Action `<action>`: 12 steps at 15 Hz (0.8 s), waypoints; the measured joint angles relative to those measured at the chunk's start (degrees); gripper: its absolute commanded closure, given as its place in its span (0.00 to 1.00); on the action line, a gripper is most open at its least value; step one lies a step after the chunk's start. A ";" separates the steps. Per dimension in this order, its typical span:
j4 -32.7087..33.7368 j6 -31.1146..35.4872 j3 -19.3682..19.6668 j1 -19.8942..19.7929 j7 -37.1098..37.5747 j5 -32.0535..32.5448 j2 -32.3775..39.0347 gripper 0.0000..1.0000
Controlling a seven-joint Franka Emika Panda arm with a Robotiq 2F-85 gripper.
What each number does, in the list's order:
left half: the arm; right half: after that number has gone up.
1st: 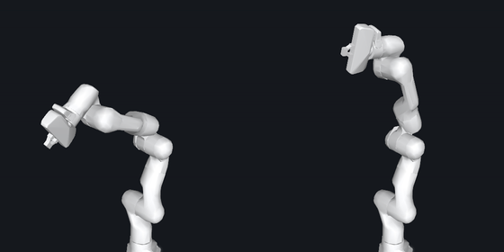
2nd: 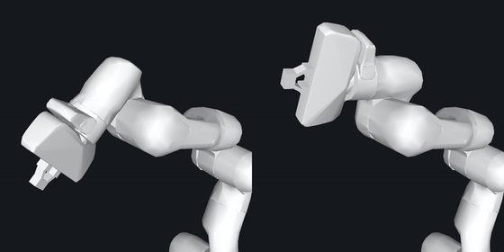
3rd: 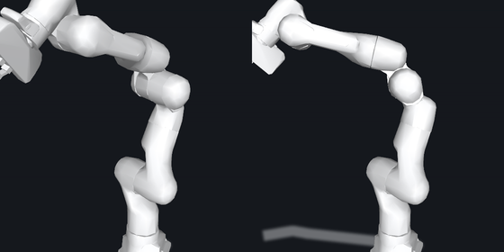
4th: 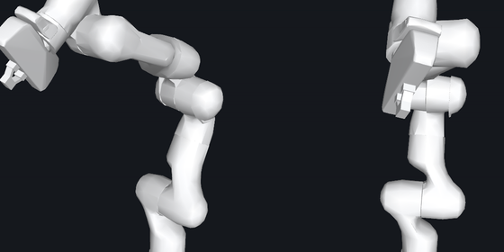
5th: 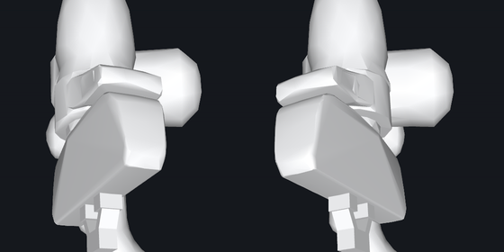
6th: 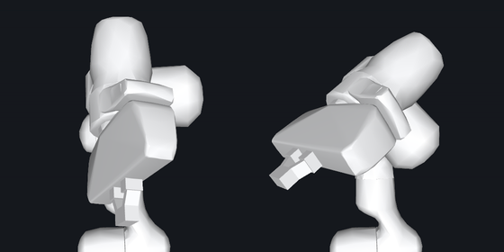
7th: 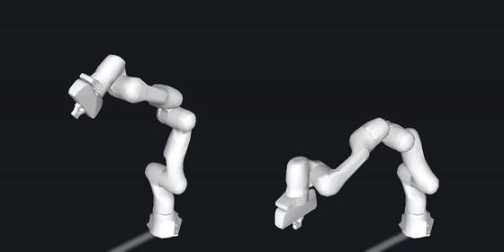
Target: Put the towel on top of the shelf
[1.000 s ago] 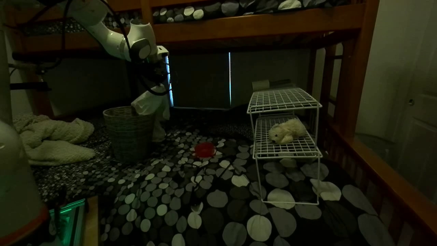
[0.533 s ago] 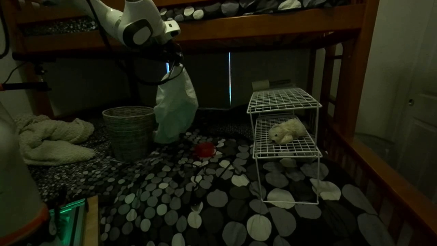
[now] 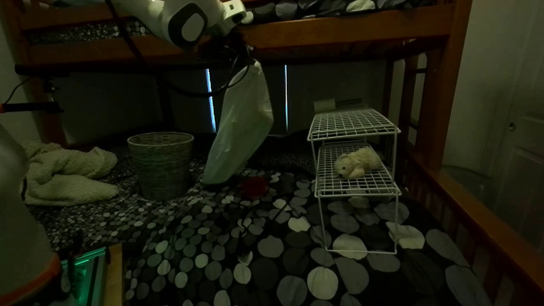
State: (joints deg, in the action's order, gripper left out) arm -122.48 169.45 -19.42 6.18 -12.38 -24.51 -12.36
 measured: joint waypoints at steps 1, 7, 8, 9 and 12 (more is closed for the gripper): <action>1.63 0.12 2.02 -1.52 1.33 2.31 0.42 1.00; 11.17 2.98 4.23 -12.22 16.46 18.42 5.30 1.00; 11.16 3.17 4.58 -11.55 16.92 18.87 5.64 1.00; 11.35 3.27 4.79 -11.21 17.14 18.81 5.86 1.00; 14.46 4.35 5.61 -13.97 21.57 19.16 6.38 1.00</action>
State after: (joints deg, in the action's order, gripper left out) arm -108.03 173.80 -13.81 -7.79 9.19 -5.35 -5.98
